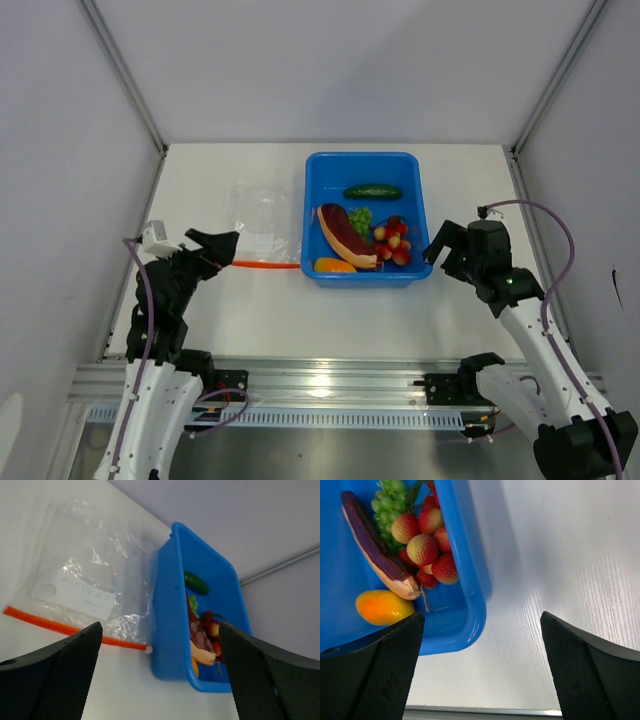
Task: Place the food in the zip-top bag and seal the zipper
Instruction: Pick up the zipper food storage bag at the center of the board.
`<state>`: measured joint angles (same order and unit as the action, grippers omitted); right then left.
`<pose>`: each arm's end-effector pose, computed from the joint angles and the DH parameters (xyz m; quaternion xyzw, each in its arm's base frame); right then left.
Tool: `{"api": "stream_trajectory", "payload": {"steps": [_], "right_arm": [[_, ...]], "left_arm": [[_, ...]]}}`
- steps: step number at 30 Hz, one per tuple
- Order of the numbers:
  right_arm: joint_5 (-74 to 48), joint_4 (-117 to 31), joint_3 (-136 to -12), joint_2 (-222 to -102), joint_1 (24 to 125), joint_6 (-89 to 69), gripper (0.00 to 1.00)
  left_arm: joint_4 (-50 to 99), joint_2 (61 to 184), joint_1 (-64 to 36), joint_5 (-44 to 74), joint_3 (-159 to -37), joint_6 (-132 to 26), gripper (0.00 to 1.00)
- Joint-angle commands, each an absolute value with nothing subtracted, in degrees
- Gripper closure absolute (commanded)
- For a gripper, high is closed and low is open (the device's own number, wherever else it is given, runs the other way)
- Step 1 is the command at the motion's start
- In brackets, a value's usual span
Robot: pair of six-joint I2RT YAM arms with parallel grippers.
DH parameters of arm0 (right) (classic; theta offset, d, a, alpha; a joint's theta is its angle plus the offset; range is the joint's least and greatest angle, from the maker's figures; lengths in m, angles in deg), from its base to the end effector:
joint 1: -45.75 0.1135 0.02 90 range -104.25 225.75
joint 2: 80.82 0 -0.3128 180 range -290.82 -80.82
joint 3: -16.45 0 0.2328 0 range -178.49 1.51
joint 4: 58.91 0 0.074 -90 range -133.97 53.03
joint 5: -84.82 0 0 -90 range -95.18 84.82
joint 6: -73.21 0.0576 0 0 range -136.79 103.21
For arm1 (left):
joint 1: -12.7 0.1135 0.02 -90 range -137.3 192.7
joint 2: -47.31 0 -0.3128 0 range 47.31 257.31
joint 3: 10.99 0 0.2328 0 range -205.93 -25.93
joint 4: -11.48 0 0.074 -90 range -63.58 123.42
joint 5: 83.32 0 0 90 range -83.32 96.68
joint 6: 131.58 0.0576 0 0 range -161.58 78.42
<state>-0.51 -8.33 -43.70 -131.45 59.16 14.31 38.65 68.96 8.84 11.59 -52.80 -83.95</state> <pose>0.1473 0.0303 0.3075 0.1565 0.8960 0.1224 0.3971 0.0777 -0.0102 0.2931 -0.2200 0.7158 -0.2894 0.5962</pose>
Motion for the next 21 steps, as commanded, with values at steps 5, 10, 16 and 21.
{"api": "stream_trajectory", "payload": {"steps": [5, 10, 16, 21], "right_arm": [[-8.9, -9.3, -46.2, -127.4, 55.0, 11.8, 0.01], [-10.7, -8.3, -46.8, -128.3, 54.5, 9.9, 0.01], [-14.1, -9.7, -46.0, -128.5, 54.4, 10.4, 0.0], [-15.5, -10.0, -46.5, -127.7, 54.6, 9.1, 0.01]], "left_arm": [[36.8, 81.2, 8.5, 24.2, -53.3, -97.8, 0.04], [32.3, 88.5, 7.0, 23.4, -48.6, -104.5, 0.11], [23.5, 93.8, 4.5, 20.1, -44.5, -113.3, 0.13], [15.0, 101.8, 3.9, 18.7, -43.0, -119.4, 0.18]]}}
